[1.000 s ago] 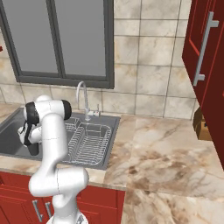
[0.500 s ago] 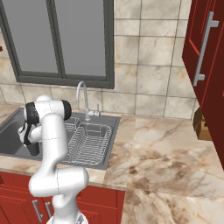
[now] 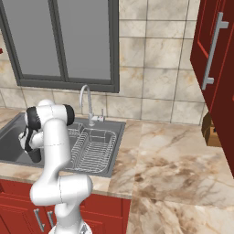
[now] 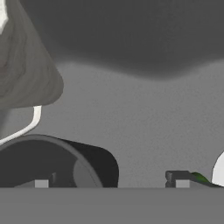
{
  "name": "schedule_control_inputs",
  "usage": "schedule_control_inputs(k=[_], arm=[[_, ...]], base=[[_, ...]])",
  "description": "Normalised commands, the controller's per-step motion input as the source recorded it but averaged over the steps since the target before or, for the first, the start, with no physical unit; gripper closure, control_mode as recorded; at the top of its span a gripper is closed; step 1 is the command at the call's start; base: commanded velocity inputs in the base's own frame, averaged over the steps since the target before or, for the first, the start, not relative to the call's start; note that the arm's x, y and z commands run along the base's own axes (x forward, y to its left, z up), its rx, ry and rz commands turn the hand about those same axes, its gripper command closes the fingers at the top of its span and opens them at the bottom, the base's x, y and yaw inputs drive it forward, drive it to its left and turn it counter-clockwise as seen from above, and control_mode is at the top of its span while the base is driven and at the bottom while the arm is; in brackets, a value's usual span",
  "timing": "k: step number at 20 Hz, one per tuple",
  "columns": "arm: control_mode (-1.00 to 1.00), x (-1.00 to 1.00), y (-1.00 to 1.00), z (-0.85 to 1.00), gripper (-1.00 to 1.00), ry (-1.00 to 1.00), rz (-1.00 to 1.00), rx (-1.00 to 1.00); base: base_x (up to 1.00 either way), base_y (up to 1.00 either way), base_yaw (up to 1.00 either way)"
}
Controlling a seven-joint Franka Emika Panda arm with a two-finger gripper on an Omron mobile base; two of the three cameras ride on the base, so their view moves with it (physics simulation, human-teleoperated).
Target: Pick the jug and glass cup and place them in the sink. Then turn on the water.
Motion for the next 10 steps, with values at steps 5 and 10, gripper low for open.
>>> schedule_control_inputs(k=[5, 10], arm=[[-1.00, 0.00, -0.02, 0.10, -1.00, 0.00, 0.00, 0.00], [-1.00, -0.02, -0.01, 0.33, -1.00, -0.06, 0.00, 0.00]], base=[[0.00, 0.00, 0.00], [0.00, 0.00, 0.00]])
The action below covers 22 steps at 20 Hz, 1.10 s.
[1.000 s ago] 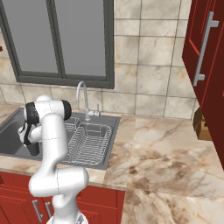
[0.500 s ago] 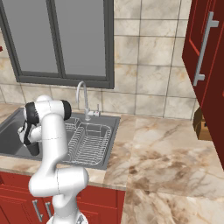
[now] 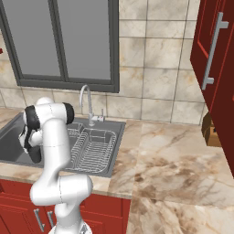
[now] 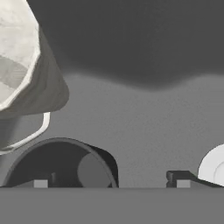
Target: Pick the jug and glass cup and place them in the sink. Then turn on the water.
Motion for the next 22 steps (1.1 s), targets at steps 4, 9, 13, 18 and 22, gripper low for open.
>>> schedule_control_inputs(k=[4, 9, 13, 18, 22], arm=[[-1.00, -0.06, -0.02, 0.44, -1.00, -0.10, 0.00, 0.00], [-1.00, -0.11, -0.14, 0.42, -1.00, -0.09, 0.00, 0.00], [-1.00, -0.20, -0.23, 0.43, -1.00, -0.09, 0.00, 0.01], [-1.00, -0.33, -0.37, 0.38, -1.00, -0.07, 0.00, 0.04], [-1.00, -0.36, -0.44, 0.45, -1.00, -0.05, 0.00, 0.07]], base=[[0.00, 0.00, 0.00], [0.00, 0.00, 0.00], [0.00, 0.00, 0.00], [0.00, 0.00, 0.00], [0.00, 0.00, 0.00]])
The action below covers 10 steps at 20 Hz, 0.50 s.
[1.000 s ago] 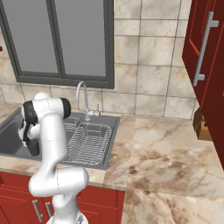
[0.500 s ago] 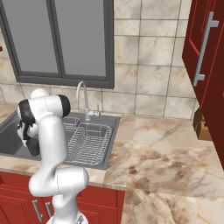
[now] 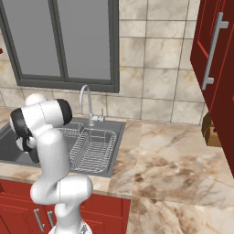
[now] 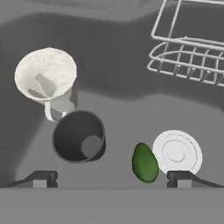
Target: Pick the jug and glass cup and place them in the sink. Then turn on the water.
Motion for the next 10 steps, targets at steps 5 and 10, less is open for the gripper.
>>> schedule_control_inputs(k=[5, 10], arm=[[-1.00, -0.33, -0.48, 0.46, -1.00, -0.04, 0.00, 0.09], [-1.00, -0.15, -0.36, 0.57, -1.00, -0.01, 0.00, 0.08]], base=[[0.00, 0.00, 0.00], [0.00, 0.00, 0.00]])
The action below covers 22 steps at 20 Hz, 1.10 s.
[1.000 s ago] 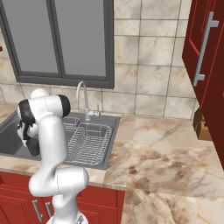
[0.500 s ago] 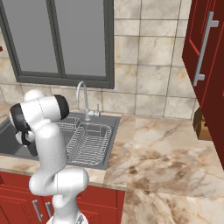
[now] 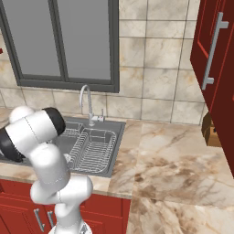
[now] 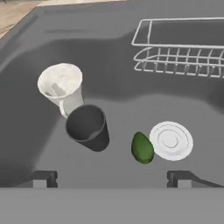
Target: Pick the jug and glass cup and place them in the sink. Then turn on the water.
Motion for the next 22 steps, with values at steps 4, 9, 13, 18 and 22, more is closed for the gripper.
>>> schedule_control_inputs(k=[4, 9, 13, 18, 22], arm=[[-1.00, 0.00, -0.21, 0.69, -1.00, 0.00, 0.00, 0.05], [-1.00, 0.00, -0.19, 0.77, -1.00, 0.00, 0.00, 0.03], [-1.00, 0.00, -0.19, 0.67, -1.00, 0.00, 0.00, 0.00], [-1.00, -0.04, -0.20, 0.57, -1.00, 0.00, 0.00, 0.00], [-1.00, -0.16, -0.20, 0.62, -1.00, 0.00, 0.00, 0.00]], base=[[0.00, 0.00, 0.00], [0.00, 0.00, 0.00], [0.00, 0.00, 0.00], [0.00, 0.00, 0.00], [0.00, 0.00, 0.00]])
